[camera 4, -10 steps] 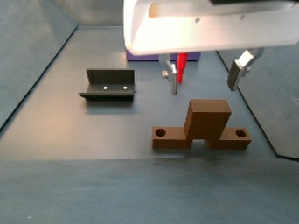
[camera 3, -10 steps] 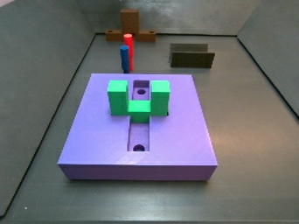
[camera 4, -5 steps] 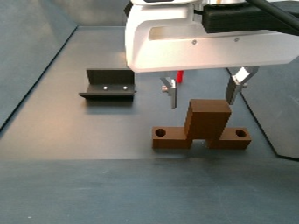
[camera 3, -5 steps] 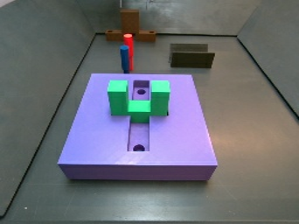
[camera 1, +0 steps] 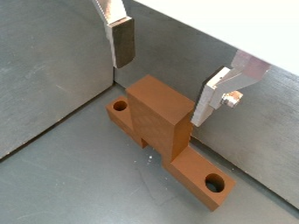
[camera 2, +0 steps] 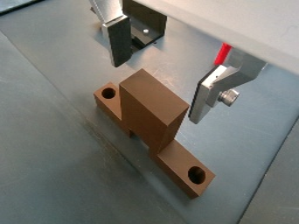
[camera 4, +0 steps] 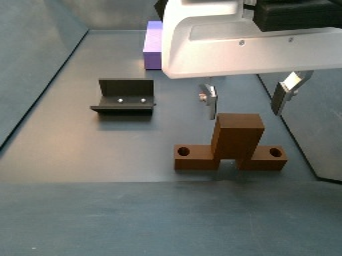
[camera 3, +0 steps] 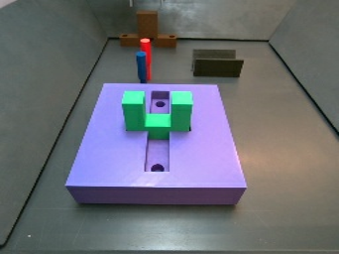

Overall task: Pick up the brown object. Move up. Move to above the board. Insert the brown object.
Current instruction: Pick up the brown object.

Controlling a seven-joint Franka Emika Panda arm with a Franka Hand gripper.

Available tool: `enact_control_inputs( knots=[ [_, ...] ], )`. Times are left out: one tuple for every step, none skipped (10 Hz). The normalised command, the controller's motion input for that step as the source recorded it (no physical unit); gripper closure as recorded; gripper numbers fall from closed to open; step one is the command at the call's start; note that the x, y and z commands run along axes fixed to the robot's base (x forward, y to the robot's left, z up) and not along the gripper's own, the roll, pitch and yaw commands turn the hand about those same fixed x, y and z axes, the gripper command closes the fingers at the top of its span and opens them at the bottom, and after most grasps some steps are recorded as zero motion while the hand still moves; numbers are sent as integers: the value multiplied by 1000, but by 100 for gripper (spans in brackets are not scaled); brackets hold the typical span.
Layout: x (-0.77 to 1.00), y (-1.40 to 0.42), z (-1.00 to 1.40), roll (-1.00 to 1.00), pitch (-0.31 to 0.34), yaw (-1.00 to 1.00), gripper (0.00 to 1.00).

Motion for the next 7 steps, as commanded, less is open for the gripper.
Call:
enact_control_inputs(
  knots=[
    [100,11,-11,0,0,-80,0],
    [0,34,-80,0,0,-86,0],
    [0,17,-137,0,0,-66,0],
    [-71,0,-197,0,-3,-83,0],
    [0,6,-217,0,-30,-77,0],
    [0,9,-269,0,-33,-46,0],
    [-14,20,-231,0,-23,-51,0]
  ],
)
